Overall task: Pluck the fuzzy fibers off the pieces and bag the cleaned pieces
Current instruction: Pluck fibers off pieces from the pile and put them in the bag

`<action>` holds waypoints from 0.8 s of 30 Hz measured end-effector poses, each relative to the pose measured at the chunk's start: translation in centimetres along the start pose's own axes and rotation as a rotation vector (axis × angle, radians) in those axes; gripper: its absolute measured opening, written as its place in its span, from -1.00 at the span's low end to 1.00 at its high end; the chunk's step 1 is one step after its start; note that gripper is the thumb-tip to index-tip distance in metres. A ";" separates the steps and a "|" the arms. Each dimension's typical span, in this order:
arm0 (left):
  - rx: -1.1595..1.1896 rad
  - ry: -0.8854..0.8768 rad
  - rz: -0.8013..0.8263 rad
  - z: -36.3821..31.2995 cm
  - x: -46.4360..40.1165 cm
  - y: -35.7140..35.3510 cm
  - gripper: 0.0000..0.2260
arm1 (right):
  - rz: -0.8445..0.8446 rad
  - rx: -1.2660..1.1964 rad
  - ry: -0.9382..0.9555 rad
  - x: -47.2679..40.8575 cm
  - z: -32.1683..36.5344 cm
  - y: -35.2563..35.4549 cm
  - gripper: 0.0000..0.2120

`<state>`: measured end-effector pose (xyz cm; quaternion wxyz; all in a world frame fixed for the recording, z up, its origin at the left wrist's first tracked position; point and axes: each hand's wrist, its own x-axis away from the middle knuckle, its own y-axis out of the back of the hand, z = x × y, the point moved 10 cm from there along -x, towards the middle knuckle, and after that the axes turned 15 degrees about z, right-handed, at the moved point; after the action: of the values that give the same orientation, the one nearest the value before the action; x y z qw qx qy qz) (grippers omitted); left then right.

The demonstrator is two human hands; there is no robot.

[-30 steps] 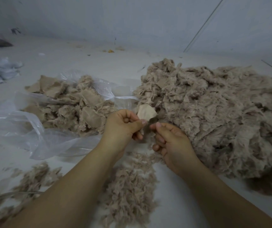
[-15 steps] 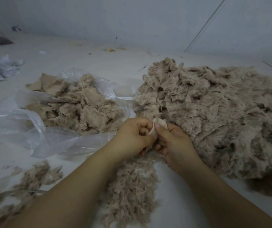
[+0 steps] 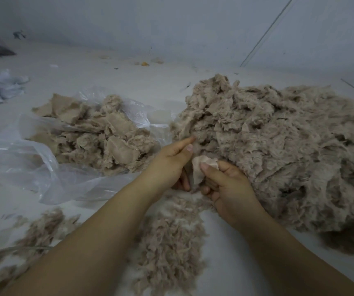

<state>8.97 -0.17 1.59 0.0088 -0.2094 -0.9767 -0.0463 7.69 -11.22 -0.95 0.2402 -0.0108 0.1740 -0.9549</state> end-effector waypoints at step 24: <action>-0.008 -0.066 0.105 -0.8 1.8 0.7 -0.76 | -0.094 -0.071 -0.074 0.1 -1.0 1.1 -0.67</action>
<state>7.60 1.14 2.50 -0.0220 -0.2620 -0.9639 -0.0429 7.99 -11.84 -2.27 0.2008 -0.0627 0.1978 -0.9574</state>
